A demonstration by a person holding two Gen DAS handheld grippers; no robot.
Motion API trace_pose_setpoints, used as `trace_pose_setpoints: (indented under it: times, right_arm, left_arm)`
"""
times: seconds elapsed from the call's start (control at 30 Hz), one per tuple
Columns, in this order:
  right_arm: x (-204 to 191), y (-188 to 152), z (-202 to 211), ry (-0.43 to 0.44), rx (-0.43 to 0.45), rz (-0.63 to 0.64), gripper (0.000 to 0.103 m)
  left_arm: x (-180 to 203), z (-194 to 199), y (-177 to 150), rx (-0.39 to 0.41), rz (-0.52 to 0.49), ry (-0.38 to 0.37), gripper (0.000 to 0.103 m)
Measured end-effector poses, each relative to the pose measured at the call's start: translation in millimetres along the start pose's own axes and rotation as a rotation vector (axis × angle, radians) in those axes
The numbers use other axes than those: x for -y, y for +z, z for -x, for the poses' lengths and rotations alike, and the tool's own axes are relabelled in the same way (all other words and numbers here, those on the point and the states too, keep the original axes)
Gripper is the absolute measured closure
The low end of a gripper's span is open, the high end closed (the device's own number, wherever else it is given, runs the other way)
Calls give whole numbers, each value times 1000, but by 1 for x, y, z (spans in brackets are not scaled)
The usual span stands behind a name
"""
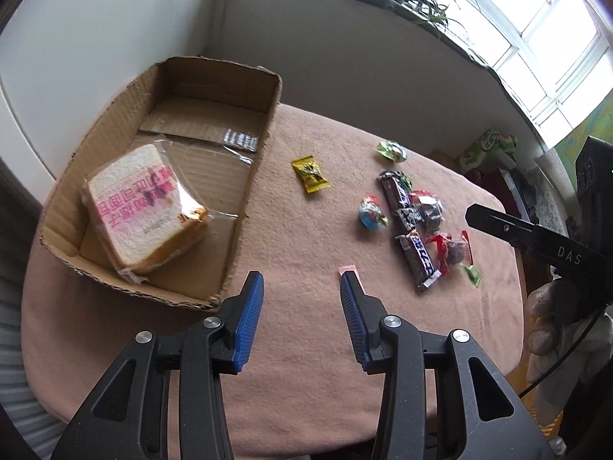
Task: Organize snacks
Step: 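Grasp the pink candy with the left tool while the right tool grasps the green candy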
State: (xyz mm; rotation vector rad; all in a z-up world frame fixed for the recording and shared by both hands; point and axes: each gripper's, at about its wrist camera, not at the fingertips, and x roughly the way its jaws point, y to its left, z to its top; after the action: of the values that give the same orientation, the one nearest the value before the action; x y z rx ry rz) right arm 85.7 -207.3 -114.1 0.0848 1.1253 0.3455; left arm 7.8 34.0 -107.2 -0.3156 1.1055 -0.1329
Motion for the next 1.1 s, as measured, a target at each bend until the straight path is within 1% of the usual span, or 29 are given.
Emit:
trace_pose_setpoints:
  times: [0.03, 0.07, 0.23, 0.37, 0.53, 0.67, 0.7, 0.73, 0.77, 0.8, 0.93, 1.0, 1.03, 1.1]
  right_arm:
    - [10, -4, 2, -15, -3, -9, 23]
    - [21, -9, 3, -32, -7, -18, 23]
    - [67, -31, 2, -99, -47, -51, 23]
    - [93, -43, -1, -145, -78, -38, 23]
    - [119, -46, -11, -142, -120, -53, 23]
    - [129, -45, -23, -132, -145, -52, 24]
    - [130, -45, -27, -133, -154, -45, 25]
    - [129, -44, -31, -137, -164, -34, 27]
    - [129, -44, -35, -137, -174, -22, 32]
    - [128, -44, -38, -139, -184, -8, 34]
    - [122, -41, -50, -179, -215, 41, 34]
    - [119, -40, -54, -183, -224, 55, 35]
    - [117, -39, -56, -187, -230, 62, 35]
    - [114, -38, -62, -197, -244, 75, 42]
  left_arm:
    - [6, -5, -2, -15, -4, -7, 57]
    - [11, -10, -4, -30, -7, -10, 54]
    - [31, -39, -9, -104, -28, -19, 54]
    - [44, -60, -12, -153, -43, -21, 54]
    - [51, -80, -15, -197, -47, -7, 55]
    - [53, -90, -16, -216, -32, 5, 57]
    - [54, -92, -16, -221, -33, 4, 58]
    - [55, -94, -15, -226, -37, 7, 60]
    - [56, -96, -16, -228, -44, 15, 63]
    - [57, -97, -16, -228, -52, 20, 64]
    - [59, -100, -15, -223, -66, 33, 66]
    - [61, -102, -14, -219, -75, 41, 69]
    - [61, -103, -14, -217, -83, 48, 72]
    - [61, -103, -12, -213, -95, 62, 78]
